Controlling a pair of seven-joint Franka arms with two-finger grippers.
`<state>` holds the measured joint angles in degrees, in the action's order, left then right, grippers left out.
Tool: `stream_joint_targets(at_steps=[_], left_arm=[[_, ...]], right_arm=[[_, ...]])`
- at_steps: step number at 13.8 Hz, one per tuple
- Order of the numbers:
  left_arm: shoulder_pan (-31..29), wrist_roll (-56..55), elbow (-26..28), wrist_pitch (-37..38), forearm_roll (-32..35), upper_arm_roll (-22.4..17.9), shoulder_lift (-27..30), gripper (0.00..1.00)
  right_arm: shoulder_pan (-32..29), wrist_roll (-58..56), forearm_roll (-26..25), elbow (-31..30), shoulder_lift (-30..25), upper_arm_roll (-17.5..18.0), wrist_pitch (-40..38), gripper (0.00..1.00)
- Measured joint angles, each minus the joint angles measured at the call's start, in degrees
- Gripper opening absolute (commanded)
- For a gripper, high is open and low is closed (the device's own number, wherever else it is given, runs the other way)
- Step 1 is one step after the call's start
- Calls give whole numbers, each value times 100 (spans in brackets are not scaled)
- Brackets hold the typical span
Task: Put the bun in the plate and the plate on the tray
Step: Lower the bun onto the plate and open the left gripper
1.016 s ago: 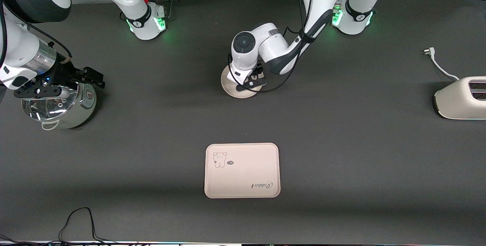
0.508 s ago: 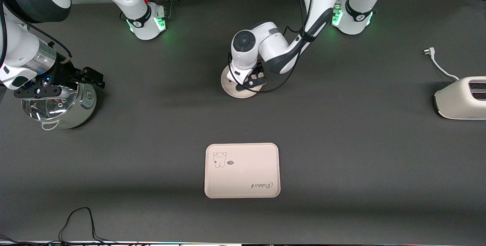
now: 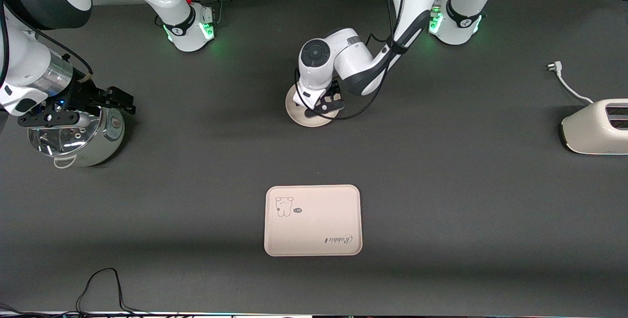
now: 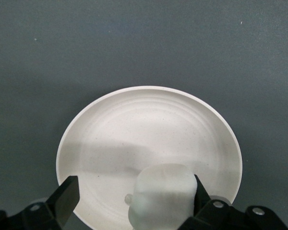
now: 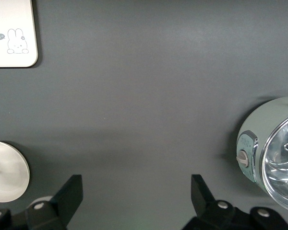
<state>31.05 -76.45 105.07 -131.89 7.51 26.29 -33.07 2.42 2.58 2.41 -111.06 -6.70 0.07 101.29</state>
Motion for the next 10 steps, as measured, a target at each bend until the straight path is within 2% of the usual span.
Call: stream_joint_targets(at_steps=[10], left_arm=[[2, -124, -7, 23, 0, 44, 12, 100]], right_arm=[[0, 0, 0, 0, 0, 0, 0, 100]])
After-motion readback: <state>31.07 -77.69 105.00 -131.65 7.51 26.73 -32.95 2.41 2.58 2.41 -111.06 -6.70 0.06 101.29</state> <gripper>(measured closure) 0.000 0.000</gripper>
